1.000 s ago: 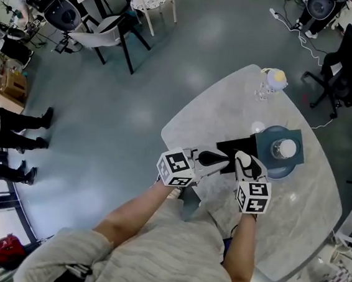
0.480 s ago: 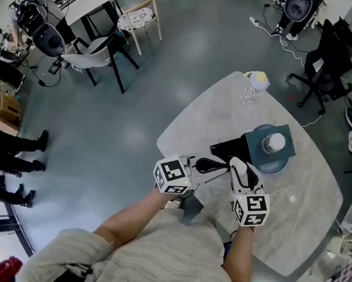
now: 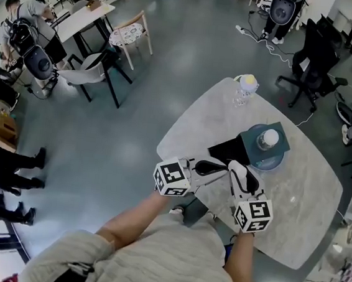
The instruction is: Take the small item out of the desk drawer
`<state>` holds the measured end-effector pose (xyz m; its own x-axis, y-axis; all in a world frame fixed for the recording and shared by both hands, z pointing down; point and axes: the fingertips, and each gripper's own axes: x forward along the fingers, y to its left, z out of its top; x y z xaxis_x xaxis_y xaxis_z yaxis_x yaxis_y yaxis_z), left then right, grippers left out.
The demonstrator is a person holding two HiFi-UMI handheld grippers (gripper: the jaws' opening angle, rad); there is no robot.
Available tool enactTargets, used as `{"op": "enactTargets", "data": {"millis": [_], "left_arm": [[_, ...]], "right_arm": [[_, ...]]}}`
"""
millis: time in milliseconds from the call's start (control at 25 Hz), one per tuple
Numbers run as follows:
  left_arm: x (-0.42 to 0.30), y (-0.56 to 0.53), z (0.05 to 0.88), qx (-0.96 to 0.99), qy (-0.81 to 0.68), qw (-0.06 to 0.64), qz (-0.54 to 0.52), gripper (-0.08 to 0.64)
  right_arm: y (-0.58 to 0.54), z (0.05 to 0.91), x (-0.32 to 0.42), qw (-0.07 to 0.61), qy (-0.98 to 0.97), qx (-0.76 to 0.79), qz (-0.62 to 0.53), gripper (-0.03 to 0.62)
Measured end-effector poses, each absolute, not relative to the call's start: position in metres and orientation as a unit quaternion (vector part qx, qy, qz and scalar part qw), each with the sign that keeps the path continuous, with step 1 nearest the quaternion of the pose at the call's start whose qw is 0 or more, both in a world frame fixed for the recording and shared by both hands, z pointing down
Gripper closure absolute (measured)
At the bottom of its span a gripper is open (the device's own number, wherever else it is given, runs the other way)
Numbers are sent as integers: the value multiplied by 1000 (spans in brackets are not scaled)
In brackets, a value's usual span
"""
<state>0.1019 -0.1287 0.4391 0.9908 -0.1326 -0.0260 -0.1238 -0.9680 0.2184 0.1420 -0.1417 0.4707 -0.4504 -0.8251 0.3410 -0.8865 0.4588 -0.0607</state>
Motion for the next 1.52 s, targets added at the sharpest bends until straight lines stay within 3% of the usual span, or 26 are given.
{"op": "enactTargets", "data": {"millis": [760,1520], "left_arm": [[86,-88,372,998,-2,41,-53,543],[72,-68,356,996,2,31,-82,543]], "right_arm": [[-89,375,131,-6,-853,518,55,425],[-62,341,111,-16,-856,516,-24,425]]}}
